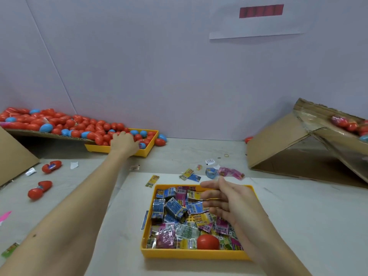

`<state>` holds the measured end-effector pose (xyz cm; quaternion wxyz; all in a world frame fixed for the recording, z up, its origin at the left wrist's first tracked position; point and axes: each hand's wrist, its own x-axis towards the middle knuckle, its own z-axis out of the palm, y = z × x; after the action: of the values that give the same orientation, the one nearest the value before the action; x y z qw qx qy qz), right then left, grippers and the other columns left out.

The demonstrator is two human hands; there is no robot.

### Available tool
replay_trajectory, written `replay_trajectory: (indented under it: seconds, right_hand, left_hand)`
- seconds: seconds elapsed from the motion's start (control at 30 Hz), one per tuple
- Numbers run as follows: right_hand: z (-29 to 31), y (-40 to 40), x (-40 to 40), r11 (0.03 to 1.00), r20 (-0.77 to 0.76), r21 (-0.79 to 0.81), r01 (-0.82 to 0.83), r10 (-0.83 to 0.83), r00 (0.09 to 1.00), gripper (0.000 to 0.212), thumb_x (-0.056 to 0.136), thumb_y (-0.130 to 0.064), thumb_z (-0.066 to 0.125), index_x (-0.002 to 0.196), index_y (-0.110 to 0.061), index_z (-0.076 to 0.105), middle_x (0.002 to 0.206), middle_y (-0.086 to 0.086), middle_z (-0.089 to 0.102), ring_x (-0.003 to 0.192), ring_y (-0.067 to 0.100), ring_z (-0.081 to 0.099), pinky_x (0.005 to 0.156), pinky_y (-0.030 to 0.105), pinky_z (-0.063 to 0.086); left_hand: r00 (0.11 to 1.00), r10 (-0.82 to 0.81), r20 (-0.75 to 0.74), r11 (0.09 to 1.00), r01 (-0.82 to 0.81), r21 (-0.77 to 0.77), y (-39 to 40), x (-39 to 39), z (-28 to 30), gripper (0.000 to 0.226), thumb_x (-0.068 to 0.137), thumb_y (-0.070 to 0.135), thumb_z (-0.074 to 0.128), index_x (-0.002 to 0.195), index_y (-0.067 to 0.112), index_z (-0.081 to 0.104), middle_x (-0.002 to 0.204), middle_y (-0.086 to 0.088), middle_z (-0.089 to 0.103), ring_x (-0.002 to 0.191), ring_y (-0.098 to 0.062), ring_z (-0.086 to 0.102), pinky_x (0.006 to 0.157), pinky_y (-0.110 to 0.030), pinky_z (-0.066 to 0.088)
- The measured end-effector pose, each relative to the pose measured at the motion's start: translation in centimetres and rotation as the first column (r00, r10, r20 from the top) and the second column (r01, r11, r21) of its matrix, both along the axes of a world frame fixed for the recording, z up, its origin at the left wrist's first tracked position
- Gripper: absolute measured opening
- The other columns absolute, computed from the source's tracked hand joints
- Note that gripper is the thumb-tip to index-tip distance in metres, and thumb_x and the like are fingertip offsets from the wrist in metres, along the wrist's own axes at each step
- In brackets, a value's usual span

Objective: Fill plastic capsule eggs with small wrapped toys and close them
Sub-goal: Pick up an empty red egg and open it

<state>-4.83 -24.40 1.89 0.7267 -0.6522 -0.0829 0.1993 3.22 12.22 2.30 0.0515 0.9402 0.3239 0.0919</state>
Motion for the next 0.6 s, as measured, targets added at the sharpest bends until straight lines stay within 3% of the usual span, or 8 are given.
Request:
replay_trajectory:
  seconds: [0.13,0.2,0.27,0.33,0.47,0.6]
  right_hand:
    - [0.2,0.1,-0.1,1.0,-0.021,0.009,-0.004,0.004,1.0,0.045,0.11,-0.032,0.043,0.098,-0.009,0.08,0.085,0.013,0.079,0.071,0.018,0.074,0.061,0.022,0.059]
    - [0.3,0.1,-0.2,1.0,-0.028,0.012,-0.005,0.005,1.0,0.045,0.11,-0.032,0.043,0.098,-0.009,0.08,0.085,0.013,0.079,0.07,0.018,0.074,0.06,0.021,0.059]
    - [0.3,0.0,-0.2,1.0,-0.029,0.009,-0.001,0.002,1.0,0.045,0.11,-0.032,0.043,0.097,-0.009,0.08,0.085,0.013,0.079,0.07,0.018,0.074,0.06,0.021,0.059]
    - [0.4,0.0,-0.2,1.0,-0.031,0.012,0.006,-0.005,1.0,0.045,0.11,-0.031,0.044,0.097,-0.009,0.08,0.085,0.013,0.079,0.07,0.018,0.074,0.06,0.021,0.058]
    - [0.3,0.1,-0.2,1.0,-0.034,0.024,-0.004,0.004,0.999,0.045,0.11,-0.031,0.044,0.096,-0.009,0.08,0.082,0.012,0.079,0.067,0.016,0.073,0.059,0.021,0.058]
    - [0.0,0.2,-0.1,0.999,-0.033,0.031,-0.019,0.02,0.999,0.045,0.109,-0.033,0.044,0.097,-0.009,0.08,0.084,0.013,0.079,0.069,0.018,0.074,0.063,0.024,0.058]
  left_hand:
    - [0.99,-0.083,0.116,0.996,0.077,0.055,0.8,-0.1,-0.3,0.038,0.105,0.032,0.057,0.111,-0.002,0.073,0.124,-0.025,0.06,0.121,-0.041,0.052,0.107,-0.043,0.032]
    - [0.972,-0.128,0.195,0.99,0.113,0.086,0.8,-0.4,-0.6,0.035,0.108,0.02,0.05,0.107,-0.008,0.072,0.118,-0.029,0.063,0.119,-0.042,0.05,0.102,-0.046,0.035]
    - [0.949,-0.13,0.286,0.986,0.093,0.14,1.0,-0.9,-1.0,0.023,0.102,0.001,0.051,0.114,-0.01,0.067,0.122,-0.031,0.06,0.118,-0.045,0.048,0.1,-0.049,0.036]
    - [0.935,-0.05,0.35,0.996,0.018,0.093,1.7,-1.5,-1.1,0.035,0.098,-0.002,0.056,0.132,-0.006,0.058,0.138,-0.029,0.051,0.123,-0.047,0.045,0.104,-0.049,0.037]
    - [0.979,-0.066,0.191,0.995,0.079,-0.06,4.0,-1.2,-1.0,0.045,0.101,0.001,0.05,0.146,0.0,0.051,0.145,-0.029,0.05,0.131,-0.047,0.047,0.109,-0.05,0.038]
    - [0.994,-0.066,0.091,0.982,0.08,-0.17,5.4,-0.2,-0.6,0.038,0.102,0.013,0.056,0.139,0.002,0.058,0.139,-0.025,0.057,0.128,-0.041,0.053,0.104,-0.041,0.042]
